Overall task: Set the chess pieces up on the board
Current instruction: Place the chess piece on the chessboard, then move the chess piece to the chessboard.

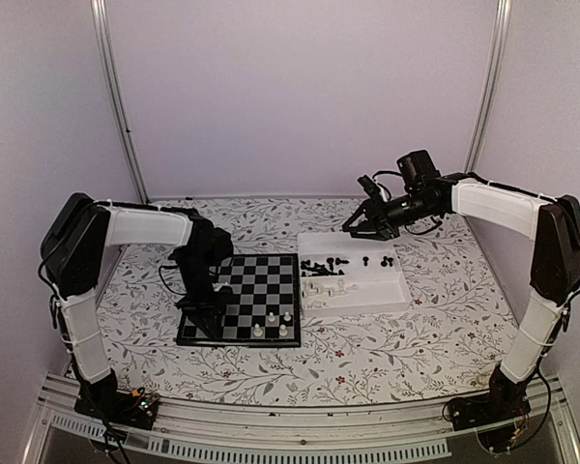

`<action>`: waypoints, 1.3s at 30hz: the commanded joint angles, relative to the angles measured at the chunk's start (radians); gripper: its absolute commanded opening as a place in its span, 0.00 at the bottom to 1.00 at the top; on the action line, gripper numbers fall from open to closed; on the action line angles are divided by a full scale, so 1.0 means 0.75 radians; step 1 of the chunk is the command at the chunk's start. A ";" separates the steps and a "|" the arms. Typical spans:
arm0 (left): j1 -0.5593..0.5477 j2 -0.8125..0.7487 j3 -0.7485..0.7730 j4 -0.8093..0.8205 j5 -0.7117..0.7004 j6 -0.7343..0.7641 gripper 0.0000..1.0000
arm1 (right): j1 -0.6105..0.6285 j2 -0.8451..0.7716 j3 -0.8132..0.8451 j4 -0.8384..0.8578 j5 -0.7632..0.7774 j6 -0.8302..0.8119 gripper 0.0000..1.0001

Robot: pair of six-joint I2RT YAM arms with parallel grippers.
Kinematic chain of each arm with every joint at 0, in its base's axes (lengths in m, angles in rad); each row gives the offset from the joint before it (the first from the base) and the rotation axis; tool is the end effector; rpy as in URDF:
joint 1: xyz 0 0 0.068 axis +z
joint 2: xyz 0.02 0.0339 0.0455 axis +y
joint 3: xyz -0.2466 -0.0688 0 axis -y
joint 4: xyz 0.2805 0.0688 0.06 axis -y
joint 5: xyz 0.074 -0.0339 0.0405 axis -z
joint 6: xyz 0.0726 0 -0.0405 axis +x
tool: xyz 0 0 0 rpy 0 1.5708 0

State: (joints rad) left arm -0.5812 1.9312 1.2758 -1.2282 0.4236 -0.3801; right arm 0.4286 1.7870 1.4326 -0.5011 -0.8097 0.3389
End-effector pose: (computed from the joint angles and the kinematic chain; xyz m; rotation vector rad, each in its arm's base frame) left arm 0.2534 -0.2022 0.0875 -0.1770 -2.6511 0.3127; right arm 0.3767 0.2299 0.2196 -0.5038 2.4394 1.3215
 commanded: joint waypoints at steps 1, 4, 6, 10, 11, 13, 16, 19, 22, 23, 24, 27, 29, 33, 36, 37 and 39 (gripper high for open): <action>0.012 0.033 0.074 0.018 -0.037 0.015 0.22 | -0.011 -0.053 -0.009 -0.001 -0.020 -0.014 0.44; 0.012 0.038 0.101 0.017 -0.054 0.016 0.31 | -0.010 -0.060 -0.015 -0.001 -0.021 -0.009 0.44; 0.012 0.031 0.109 0.014 -0.061 0.015 0.34 | -0.010 -0.063 -0.019 -0.001 -0.020 -0.010 0.44; 0.008 0.000 0.097 -0.003 -0.085 0.011 0.36 | -0.010 -0.067 -0.024 -0.001 -0.021 -0.011 0.44; 0.005 -0.011 0.089 -0.007 -0.094 0.010 0.36 | -0.011 -0.068 -0.024 -0.001 -0.023 -0.010 0.44; -0.005 -0.032 0.074 -0.018 -0.110 0.008 0.37 | -0.011 -0.068 -0.024 0.000 -0.026 -0.010 0.44; -0.033 -0.059 0.064 -0.039 -0.142 0.002 0.37 | -0.010 -0.065 -0.024 0.003 -0.035 -0.008 0.44; -0.061 -0.070 0.061 -0.040 -0.163 -0.003 0.36 | -0.011 -0.062 -0.031 0.010 -0.042 0.001 0.44; -0.073 -0.058 0.052 -0.035 -0.161 0.003 0.34 | -0.010 -0.058 -0.036 0.017 -0.052 0.008 0.43; -0.075 -0.051 0.050 -0.028 -0.161 0.005 0.32 | -0.010 -0.056 -0.037 0.019 -0.055 0.010 0.43; -0.077 -0.046 0.052 -0.021 -0.159 0.006 0.31 | -0.011 -0.057 -0.038 0.020 -0.055 0.010 0.43; -0.081 -0.029 0.058 -0.008 -0.154 0.009 0.27 | -0.011 -0.061 -0.045 0.020 -0.056 0.014 0.43; -0.080 -0.018 0.062 -0.003 -0.157 0.013 0.24 | -0.011 -0.063 -0.047 0.020 -0.053 0.015 0.43; -0.080 0.007 0.086 -0.002 -0.162 0.021 0.19 | -0.011 -0.071 -0.051 0.016 -0.048 0.011 0.43; -0.081 0.032 0.096 0.002 -0.157 0.021 0.19 | -0.011 -0.072 -0.051 0.011 -0.041 0.005 0.42; -0.082 0.037 0.101 0.003 -0.157 0.021 0.19 | -0.010 -0.073 -0.049 0.010 -0.038 0.003 0.42; -0.082 0.049 0.119 0.004 -0.161 0.024 0.17 | -0.010 -0.072 -0.049 0.007 -0.036 0.001 0.42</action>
State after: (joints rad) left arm -0.6331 1.9388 1.3285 -1.2343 0.3054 -0.3691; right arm 0.4248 1.7725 1.4021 -0.5011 -0.8330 0.3466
